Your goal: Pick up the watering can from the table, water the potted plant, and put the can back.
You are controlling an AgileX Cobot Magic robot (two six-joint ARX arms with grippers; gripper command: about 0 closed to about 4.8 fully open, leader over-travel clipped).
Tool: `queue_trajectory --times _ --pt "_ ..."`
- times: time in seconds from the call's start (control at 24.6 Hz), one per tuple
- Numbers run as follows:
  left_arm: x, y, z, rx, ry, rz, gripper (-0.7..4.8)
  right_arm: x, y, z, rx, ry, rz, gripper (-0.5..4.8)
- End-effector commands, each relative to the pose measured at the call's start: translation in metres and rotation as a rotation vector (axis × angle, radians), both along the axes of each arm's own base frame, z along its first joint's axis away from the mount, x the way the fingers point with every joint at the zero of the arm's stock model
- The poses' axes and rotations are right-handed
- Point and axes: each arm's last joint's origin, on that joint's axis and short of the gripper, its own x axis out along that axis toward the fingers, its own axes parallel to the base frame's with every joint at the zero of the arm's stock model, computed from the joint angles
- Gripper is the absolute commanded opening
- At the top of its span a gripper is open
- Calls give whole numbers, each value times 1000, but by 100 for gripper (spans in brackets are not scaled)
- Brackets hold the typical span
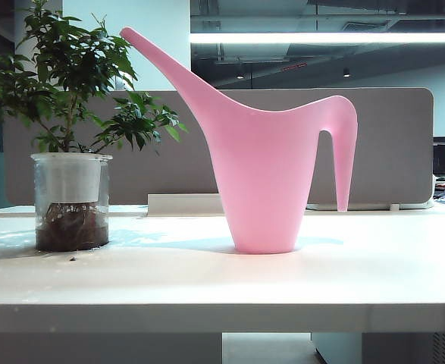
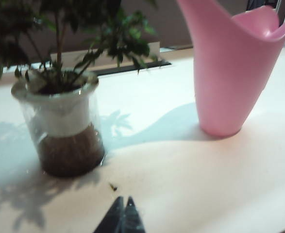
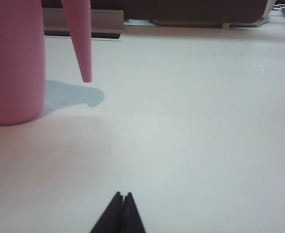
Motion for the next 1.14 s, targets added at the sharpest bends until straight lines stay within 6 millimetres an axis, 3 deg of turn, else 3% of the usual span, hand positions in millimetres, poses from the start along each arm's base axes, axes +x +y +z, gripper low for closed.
queue_trajectory --times 0.04,0.49,1.14 --pt "-1 1 -8 -29 -12 24 -5 0 0 0 1 -9 -2 -5" --pt "3 7 -39 -53 111 145 -5 0 0 0 1 -9 -2 -5" --pt "3 7 -39 -55 109 148 -5 0 0 0 2 -9 -1 -5"
